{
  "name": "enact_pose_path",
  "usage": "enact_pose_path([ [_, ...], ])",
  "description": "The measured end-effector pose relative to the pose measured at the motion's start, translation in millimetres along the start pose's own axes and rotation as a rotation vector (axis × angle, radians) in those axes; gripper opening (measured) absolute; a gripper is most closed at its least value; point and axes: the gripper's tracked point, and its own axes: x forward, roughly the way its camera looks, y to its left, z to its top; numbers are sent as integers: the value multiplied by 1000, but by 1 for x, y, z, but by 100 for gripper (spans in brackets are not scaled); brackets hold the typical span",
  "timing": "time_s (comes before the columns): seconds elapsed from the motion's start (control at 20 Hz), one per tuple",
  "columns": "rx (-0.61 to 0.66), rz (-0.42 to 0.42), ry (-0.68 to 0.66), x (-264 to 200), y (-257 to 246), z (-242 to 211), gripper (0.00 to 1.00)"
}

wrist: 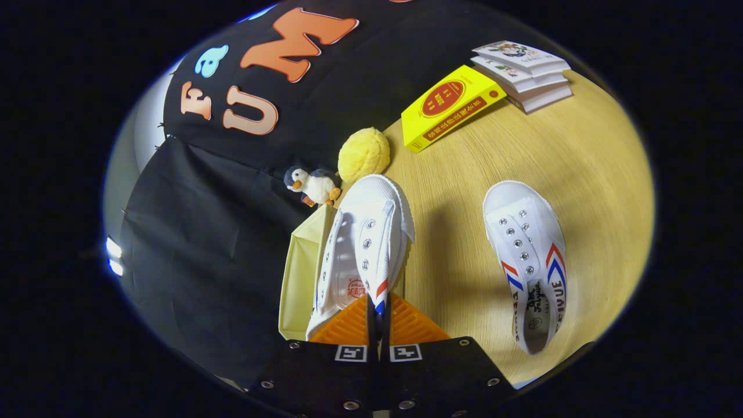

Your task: Open the storage box then place both shoes into the box .Put the left shoe in first, then the right shoe, with the right side of both shoes facing outward in a uniform manner.

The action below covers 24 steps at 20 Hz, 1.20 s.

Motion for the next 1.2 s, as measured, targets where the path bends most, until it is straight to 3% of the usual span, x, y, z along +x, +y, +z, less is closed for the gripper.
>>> enact_pose_path([
  [0.2, -66, -53, -35, 1, 1, 6, 0],
  [0.45, -68, -56, -46, 11, 19, 5, 0],
  [0.9, -124, -108, 20, 100, 76, -41, 0],
  [1.2, -127, -191, 51, 144, 60, -64, 0],
])
